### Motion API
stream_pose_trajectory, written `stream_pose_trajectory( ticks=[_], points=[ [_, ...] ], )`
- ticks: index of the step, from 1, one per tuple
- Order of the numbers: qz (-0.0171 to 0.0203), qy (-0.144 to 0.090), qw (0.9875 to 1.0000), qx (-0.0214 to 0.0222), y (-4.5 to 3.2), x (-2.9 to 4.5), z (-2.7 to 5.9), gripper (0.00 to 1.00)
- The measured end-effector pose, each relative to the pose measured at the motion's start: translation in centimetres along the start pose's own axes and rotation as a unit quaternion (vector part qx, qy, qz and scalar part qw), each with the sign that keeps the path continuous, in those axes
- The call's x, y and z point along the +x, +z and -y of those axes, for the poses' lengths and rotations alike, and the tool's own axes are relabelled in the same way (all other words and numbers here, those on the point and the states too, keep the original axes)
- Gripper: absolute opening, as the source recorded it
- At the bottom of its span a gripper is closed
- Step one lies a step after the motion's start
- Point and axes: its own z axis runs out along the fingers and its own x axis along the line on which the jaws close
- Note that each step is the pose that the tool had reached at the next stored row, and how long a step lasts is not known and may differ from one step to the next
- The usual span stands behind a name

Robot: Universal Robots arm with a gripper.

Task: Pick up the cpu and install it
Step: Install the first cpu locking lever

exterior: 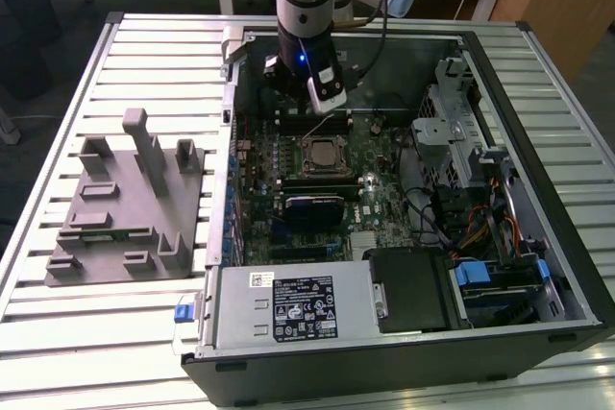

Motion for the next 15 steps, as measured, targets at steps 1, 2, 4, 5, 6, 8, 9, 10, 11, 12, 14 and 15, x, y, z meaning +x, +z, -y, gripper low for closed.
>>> stream_pose_trajectory(
  ticks=[1,2,4,5,6,8,9,10,11,12,14,15],
  points=[
    [0.0,0.0,1.0,0.0,0.0,-0.01,0.04,0.11],
    [0.0003,0.001,1.0,-0.0001,0.03,-0.01,0.09,0.11],
    [0.003,0.005,1.0,-0.0003,0.09,-0.02,0.15,0.11],
    [0.0049,0.007,1.0,-0.0004,0.13,-0.02,0.17,0.11],
    [0.0069,0.01,0.9999,-0.0005,0.18,-0.02,0.2,0.11],
    [0.0105,0.015,0.9998,-0.0009,0.32,-0.02,0.27,0.11],
    [0.0125,0.018,0.9998,-0.0011,0.39,-0.03,0.3,0.11],
    [0.0147,0.021,0.9997,-0.0012,0.45,-0.03,0.32,0.11],
    [0.0171,0.023,0.9996,-0.0014,0.49,-0.03,0.34,0.11],
    [0.0193,0.026,0.9995,-0.0016,0.53,-0.03,0.35,0.11],
    [0.0232,0.029,0.9993,-0.0022,0.65,-0.03,0.38,0.11],
    [0.0248,0.03,0.9992,-0.0025,0.71,-0.06,0.39,0.11]
  ],
)
